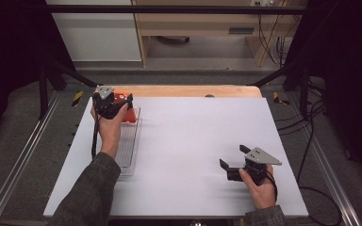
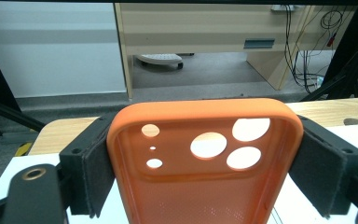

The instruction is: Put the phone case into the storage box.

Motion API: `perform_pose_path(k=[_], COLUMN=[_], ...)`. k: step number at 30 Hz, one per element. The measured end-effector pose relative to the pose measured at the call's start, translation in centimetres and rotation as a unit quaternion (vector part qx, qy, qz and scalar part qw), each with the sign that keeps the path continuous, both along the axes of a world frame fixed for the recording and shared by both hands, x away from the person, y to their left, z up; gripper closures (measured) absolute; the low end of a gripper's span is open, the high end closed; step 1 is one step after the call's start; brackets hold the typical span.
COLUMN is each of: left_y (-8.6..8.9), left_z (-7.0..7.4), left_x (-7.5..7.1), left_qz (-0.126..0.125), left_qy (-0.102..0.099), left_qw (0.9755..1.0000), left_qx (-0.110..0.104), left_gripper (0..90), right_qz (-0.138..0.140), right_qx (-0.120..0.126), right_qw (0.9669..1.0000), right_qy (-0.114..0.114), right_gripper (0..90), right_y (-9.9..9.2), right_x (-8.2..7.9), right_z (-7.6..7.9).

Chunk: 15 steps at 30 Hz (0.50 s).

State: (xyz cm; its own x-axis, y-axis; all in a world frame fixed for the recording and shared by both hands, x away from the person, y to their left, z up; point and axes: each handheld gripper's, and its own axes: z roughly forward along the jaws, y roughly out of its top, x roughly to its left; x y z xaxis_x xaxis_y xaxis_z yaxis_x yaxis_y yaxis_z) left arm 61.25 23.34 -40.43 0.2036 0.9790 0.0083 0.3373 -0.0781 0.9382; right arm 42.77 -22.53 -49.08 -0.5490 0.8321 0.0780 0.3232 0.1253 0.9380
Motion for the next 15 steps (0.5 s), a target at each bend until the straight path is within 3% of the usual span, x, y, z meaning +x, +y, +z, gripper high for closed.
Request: perform_pose_path(k=[15], left_y=[-0.21], left_z=[-0.55], left_x=[0.39], left_qz=[0.001], left_qy=[0.007], left_qw=[1.0], left_qx=[-0.001], left_gripper=[16.4], right_qz=[0.0], right_qx=[0.0], right_qw=[1.0], right_qy=[0.0], right_gripper=[3.7], right_y=[-0.04], right_x=[-0.01], right_z=[0.01])
